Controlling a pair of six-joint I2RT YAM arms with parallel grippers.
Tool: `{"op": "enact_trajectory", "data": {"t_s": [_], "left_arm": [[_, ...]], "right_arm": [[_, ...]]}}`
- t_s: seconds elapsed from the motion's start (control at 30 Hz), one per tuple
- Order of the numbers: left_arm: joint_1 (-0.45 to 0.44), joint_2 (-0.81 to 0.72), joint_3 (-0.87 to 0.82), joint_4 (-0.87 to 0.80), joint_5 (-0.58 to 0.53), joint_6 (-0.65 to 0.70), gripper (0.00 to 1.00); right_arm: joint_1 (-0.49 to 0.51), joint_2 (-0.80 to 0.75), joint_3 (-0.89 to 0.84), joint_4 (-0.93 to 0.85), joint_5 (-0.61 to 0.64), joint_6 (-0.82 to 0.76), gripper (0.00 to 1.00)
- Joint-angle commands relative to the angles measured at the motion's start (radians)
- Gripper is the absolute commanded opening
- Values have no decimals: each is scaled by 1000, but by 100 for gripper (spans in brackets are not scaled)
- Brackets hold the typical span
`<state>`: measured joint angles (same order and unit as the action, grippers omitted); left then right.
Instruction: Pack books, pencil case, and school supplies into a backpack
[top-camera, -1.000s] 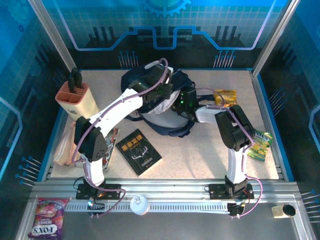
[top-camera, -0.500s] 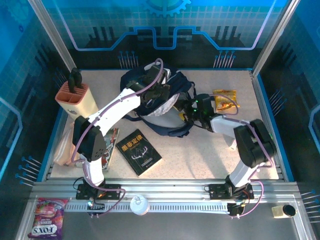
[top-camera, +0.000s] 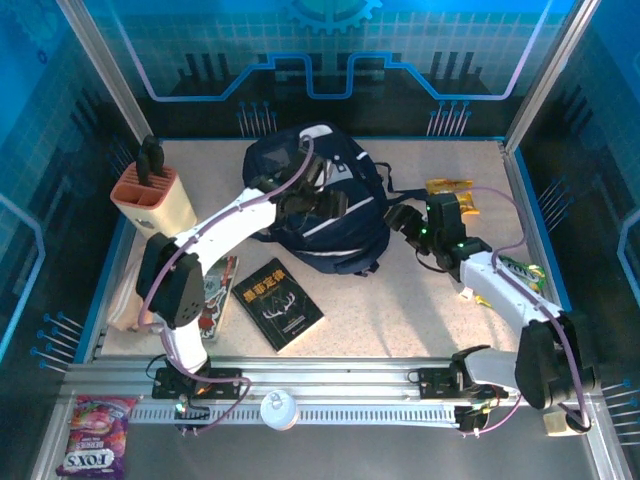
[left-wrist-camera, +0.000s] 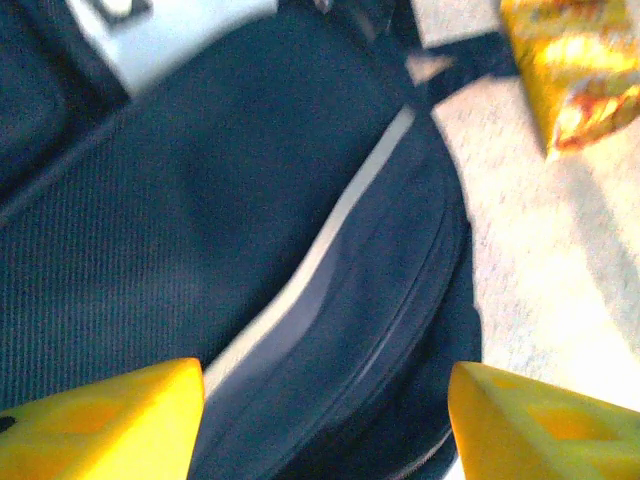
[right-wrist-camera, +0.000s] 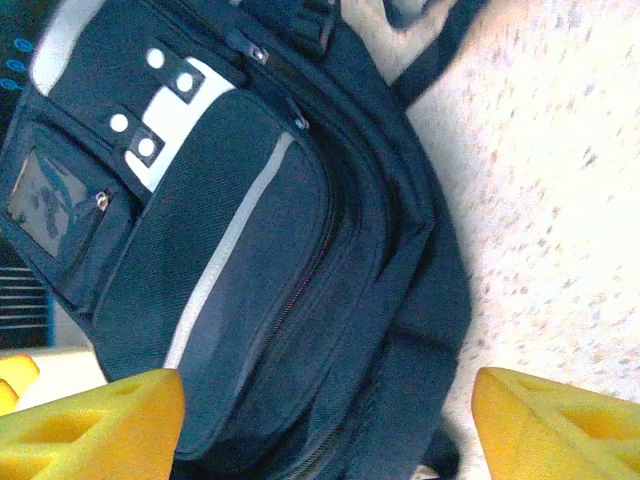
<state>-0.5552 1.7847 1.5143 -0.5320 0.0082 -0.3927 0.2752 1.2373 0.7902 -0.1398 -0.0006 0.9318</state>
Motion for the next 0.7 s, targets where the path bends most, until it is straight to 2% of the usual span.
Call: {"op": "enact_trajectory", "data": {"t_s": [0.0,0.13,0.37,0.57,0.67], "left_arm": [[47,-139,-135,24,57,-142,72],[122,-311,-385,39,50,-275,83],[242,-545,-698,-8,14,-380,97],[329,-624,-853,-22,69,-438,99],[343,-648,-890,-33,79,-448,99]], "right_arm": [[48,-14,98,-147,126,-193,78],[154,62,217,-206,143,-295,78],[390,305,430,-267,106,-403,78],[568,522,613,-317,24,-476,76],[626,624,696,-360,-8,-502,74]]}}
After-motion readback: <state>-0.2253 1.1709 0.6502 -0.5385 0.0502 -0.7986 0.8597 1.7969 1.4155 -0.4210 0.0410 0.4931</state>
